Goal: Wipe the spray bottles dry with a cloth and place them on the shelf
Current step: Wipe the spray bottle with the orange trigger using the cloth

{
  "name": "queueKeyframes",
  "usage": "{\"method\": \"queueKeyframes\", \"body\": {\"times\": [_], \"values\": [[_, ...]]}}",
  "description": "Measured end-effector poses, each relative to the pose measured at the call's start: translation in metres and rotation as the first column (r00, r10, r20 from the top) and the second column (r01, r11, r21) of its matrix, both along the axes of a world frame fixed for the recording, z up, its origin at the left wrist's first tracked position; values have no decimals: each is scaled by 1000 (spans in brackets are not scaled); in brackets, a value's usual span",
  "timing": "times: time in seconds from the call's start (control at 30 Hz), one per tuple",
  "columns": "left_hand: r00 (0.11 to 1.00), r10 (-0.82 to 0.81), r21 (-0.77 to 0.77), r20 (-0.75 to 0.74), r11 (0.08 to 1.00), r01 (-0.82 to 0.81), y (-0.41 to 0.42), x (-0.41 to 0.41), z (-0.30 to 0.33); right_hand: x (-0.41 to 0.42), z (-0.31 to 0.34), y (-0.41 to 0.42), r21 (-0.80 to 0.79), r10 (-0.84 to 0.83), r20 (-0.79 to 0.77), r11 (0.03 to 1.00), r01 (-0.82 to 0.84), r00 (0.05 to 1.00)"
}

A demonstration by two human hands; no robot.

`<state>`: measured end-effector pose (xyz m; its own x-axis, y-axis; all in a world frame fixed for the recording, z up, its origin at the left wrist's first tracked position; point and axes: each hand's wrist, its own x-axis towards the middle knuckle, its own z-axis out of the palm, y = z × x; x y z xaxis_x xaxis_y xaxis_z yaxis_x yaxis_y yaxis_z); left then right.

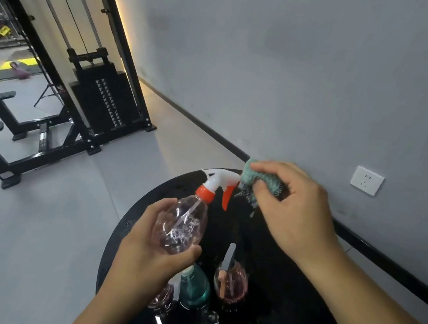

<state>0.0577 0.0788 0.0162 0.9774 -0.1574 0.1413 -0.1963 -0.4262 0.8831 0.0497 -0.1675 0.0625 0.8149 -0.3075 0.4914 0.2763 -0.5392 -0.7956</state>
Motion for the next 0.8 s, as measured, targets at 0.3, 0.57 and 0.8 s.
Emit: {"method": "queueKeyframes", "body": {"times": [0.3, 0.57, 0.8], "values": [[989, -13, 226, 147, 974, -21, -4, -1, -4, -9, 0, 11, -125, 165, -36, 978, -168, 986], [974, 3, 216, 226, 975, -54, 0, 0, -4, -3, 1, 1, -117, 112, -76, 986, -120, 991], [975, -37, 272, 219, 962, -24, -1, -1, -6, -10, 0, 13, -165, 209, -13, 964, -208, 978]]}}
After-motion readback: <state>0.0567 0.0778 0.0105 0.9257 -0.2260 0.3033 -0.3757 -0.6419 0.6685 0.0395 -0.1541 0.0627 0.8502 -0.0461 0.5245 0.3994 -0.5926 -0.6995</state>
